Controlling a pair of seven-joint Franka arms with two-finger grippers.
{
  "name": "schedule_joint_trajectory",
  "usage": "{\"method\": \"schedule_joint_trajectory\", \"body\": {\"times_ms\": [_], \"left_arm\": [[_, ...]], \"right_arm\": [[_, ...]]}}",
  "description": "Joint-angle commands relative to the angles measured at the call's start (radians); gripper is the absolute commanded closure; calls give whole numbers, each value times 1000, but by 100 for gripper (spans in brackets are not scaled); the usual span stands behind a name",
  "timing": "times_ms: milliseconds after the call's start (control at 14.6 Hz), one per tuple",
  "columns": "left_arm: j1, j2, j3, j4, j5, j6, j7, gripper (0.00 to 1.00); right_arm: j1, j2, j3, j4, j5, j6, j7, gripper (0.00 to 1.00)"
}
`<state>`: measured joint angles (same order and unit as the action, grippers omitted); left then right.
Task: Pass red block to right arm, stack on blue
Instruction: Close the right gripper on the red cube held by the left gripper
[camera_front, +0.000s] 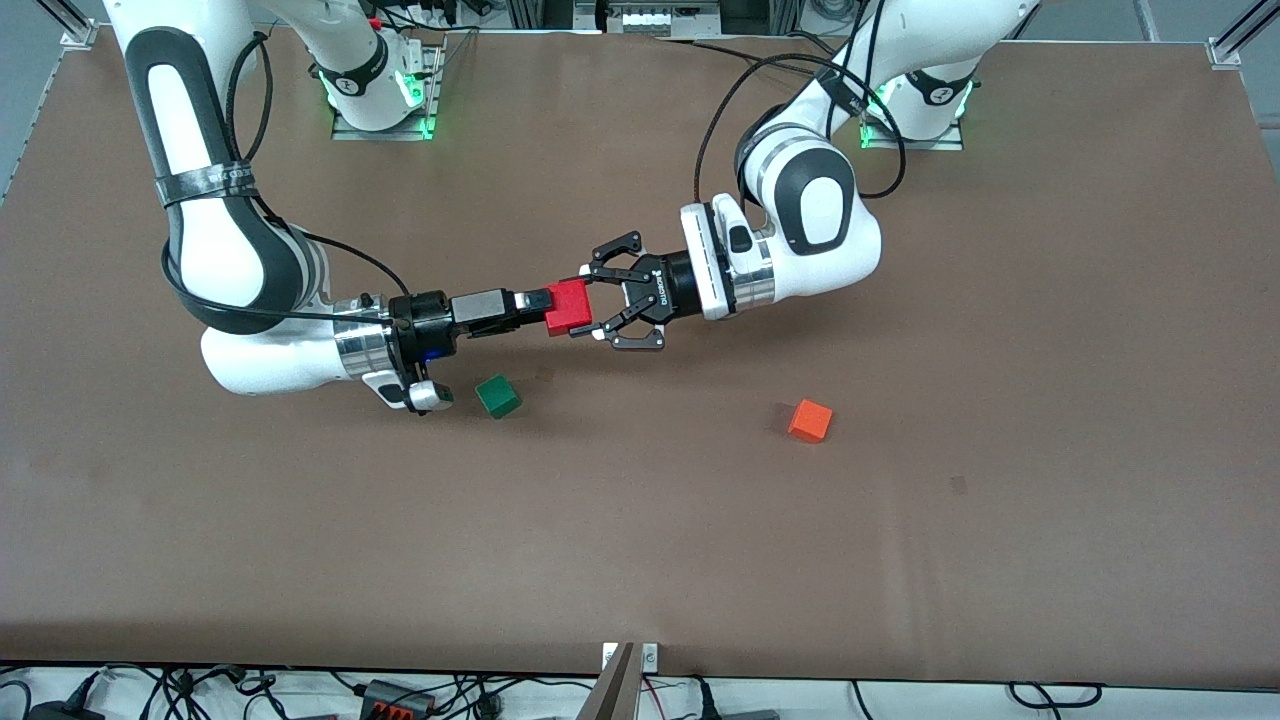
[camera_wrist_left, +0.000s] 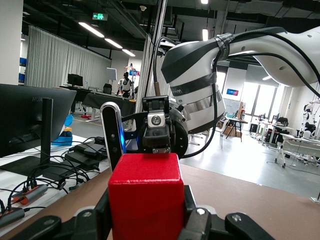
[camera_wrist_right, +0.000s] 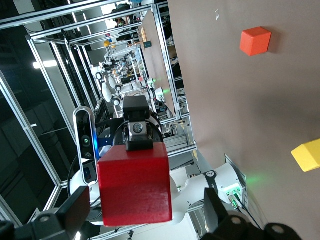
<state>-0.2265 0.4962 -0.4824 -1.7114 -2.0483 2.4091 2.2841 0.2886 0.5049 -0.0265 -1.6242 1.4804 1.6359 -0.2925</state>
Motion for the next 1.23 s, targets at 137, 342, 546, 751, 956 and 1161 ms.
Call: {"method": "schedule_joint_trajectory", "body": {"times_ms": [137, 342, 546, 751, 956, 1161], "left_arm": [[-13, 16, -2, 35, -29, 39, 61, 93], [-11, 13, -2, 35, -29, 39, 60, 93], [-11, 13, -2, 35, -27, 41, 58, 93], [-13, 13, -1, 35, -21, 58, 60, 93], [-14, 13, -1, 35, -21, 64, 60, 93], [-13, 13, -1, 35, -21, 64, 60, 93]], "right_arm": [[24, 20, -6, 40, 15, 5, 16, 0], [29, 35, -6, 61, 17, 13, 16, 0], [27, 57, -7, 95, 56, 13, 13, 4], [29, 63, -7, 95, 64, 13, 13, 13], [37, 61, -9, 95, 61, 30, 7, 41], [38, 64, -7, 95, 63, 35, -37, 100]]}}
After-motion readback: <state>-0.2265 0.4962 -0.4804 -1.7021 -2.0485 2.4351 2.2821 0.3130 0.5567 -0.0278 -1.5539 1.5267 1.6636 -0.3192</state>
